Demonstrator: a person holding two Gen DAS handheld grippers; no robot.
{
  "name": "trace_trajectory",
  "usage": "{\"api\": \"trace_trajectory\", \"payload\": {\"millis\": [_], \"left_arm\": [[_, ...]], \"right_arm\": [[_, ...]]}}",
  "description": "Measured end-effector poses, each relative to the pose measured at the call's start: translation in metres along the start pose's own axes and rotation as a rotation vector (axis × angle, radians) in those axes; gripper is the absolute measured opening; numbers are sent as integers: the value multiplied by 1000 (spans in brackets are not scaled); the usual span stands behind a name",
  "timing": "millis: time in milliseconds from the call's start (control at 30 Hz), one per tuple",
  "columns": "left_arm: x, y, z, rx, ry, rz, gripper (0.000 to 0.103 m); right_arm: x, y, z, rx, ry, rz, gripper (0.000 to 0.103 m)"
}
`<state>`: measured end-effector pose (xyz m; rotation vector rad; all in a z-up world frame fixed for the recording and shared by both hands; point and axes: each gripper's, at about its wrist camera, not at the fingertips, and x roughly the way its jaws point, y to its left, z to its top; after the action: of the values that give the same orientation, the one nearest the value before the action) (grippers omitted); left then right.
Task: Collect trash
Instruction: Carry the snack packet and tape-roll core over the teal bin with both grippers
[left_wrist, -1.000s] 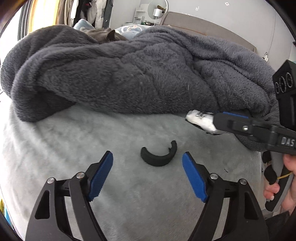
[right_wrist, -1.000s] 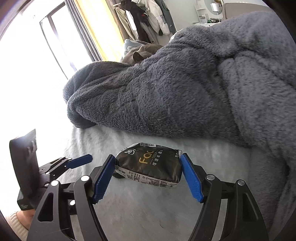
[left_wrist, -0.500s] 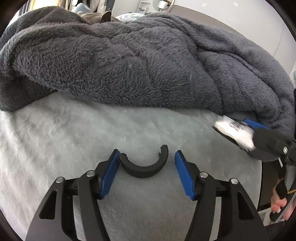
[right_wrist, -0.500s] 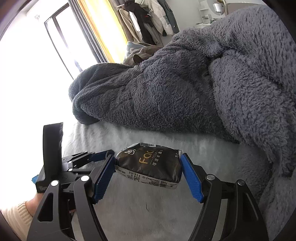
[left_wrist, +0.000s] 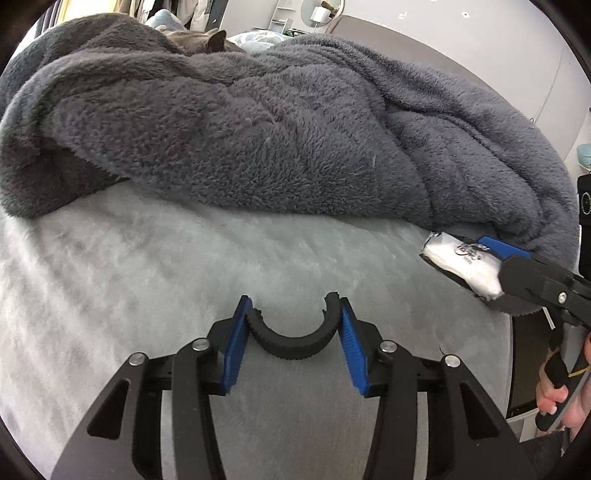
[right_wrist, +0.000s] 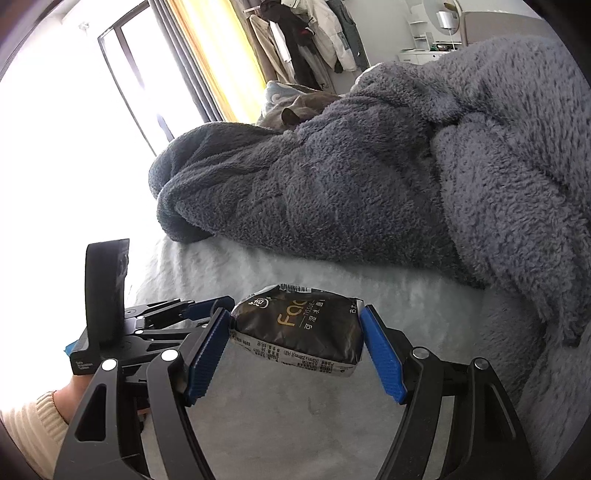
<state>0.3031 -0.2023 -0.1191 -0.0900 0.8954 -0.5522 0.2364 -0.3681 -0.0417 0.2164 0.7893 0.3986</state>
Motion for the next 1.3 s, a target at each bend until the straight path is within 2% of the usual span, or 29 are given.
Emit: {"api": "trace_trajectory", "payload": {"millis": [333,533,867,1067,1300], "left_arm": [[-42,8,-15,19,-25,28,49],[-64,14,-28,32,-46,97,49],[-128,52,-68,-65,-93,234,49],[-159,70,-86,-96,-123,332,49],[-184,100,-107,-183,-148,404,49]], "right_arm": [[1,31,-14,-49,-2,-37,73],[-2,53,-16,-42,-25,-40,73],[-1,116,-36,-99,-25,-28,73],[0,147,-58,-119,-2,-13,73],[9,176,-68,-123,-1,30,73]]}}
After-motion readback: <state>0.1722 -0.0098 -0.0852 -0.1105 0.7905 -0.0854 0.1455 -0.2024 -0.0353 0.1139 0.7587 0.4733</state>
